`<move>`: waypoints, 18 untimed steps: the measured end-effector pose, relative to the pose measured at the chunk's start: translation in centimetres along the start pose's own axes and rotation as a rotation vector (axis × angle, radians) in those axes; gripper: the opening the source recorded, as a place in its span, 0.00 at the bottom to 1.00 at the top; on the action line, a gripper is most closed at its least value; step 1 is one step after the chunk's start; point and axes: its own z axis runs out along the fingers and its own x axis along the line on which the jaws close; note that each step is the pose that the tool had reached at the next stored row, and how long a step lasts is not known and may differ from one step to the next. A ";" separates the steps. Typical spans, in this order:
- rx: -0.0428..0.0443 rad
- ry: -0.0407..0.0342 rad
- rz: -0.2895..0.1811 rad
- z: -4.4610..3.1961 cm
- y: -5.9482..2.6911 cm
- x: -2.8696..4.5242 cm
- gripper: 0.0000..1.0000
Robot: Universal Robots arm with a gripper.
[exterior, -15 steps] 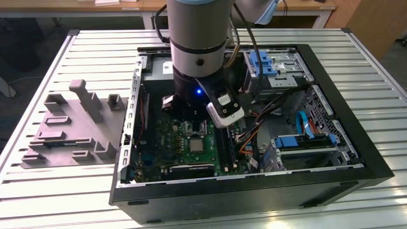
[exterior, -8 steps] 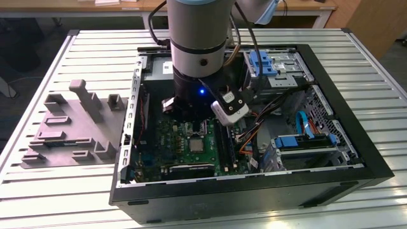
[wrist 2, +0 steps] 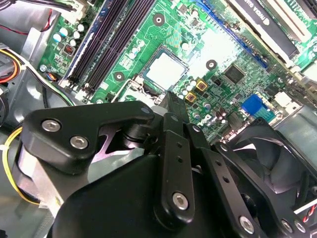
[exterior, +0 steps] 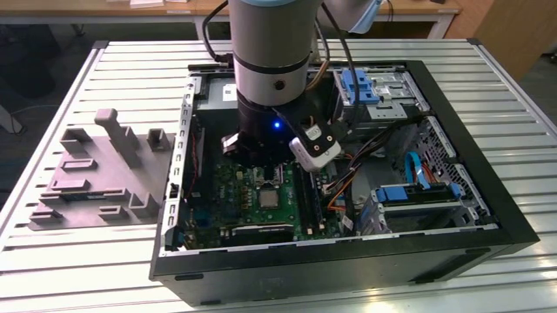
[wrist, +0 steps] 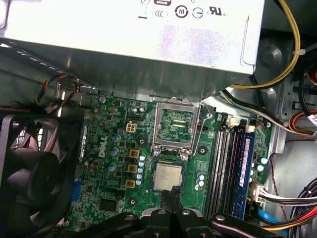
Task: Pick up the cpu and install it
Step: 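Close the cpu cover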
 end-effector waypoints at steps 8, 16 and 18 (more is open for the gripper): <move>-0.0001 0.0000 -0.003 0.02 0.00 -0.04 0.11; 0.0012 0.0015 -0.100 0.07 -0.01 -0.42 0.11; 0.0014 0.0016 -0.099 0.15 0.15 -0.83 0.11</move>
